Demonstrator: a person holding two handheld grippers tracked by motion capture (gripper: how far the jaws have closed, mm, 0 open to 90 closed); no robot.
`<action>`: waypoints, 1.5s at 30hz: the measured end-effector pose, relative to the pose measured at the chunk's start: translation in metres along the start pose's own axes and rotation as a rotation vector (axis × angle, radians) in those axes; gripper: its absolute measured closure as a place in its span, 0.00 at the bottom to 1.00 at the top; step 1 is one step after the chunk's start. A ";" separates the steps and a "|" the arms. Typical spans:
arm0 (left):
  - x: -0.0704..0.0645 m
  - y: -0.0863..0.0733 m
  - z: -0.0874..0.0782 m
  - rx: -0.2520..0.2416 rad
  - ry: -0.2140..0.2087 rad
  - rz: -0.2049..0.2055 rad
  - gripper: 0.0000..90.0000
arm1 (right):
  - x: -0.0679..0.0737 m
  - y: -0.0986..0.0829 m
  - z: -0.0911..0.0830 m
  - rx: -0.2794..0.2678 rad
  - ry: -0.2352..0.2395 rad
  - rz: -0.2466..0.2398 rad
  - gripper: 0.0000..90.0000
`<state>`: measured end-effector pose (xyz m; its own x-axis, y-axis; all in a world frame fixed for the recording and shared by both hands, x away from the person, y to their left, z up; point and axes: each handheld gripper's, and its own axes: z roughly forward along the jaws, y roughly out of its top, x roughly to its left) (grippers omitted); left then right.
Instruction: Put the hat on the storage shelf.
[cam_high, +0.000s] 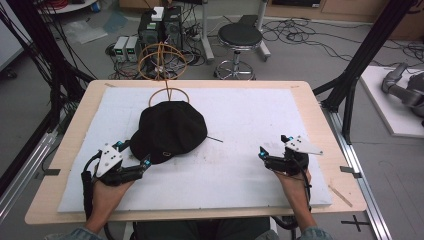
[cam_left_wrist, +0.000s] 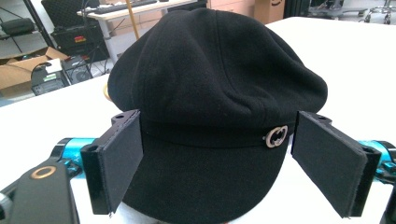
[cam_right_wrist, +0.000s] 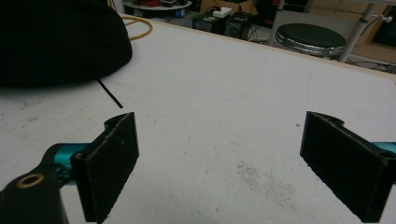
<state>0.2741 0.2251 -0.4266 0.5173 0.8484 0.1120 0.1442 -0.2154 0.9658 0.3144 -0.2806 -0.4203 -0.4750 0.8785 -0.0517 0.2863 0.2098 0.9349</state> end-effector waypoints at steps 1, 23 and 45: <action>0.000 0.000 0.000 0.000 0.000 0.000 0.19 | 0.000 0.000 0.000 -0.002 0.002 -0.001 0.13; -0.002 0.006 -0.004 -0.016 -0.037 -0.002 0.20 | 0.002 0.001 0.004 0.007 0.007 -0.011 0.13; 0.031 0.067 0.057 0.019 -0.106 -0.028 0.20 | 0.002 0.001 0.004 0.012 0.009 -0.009 0.13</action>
<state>0.3480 0.2094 -0.3714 0.5989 0.7987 0.0588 0.1752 -0.2023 0.9635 0.3173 -0.2774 -0.4213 -0.4853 0.8725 -0.0570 0.2922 0.2233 0.9299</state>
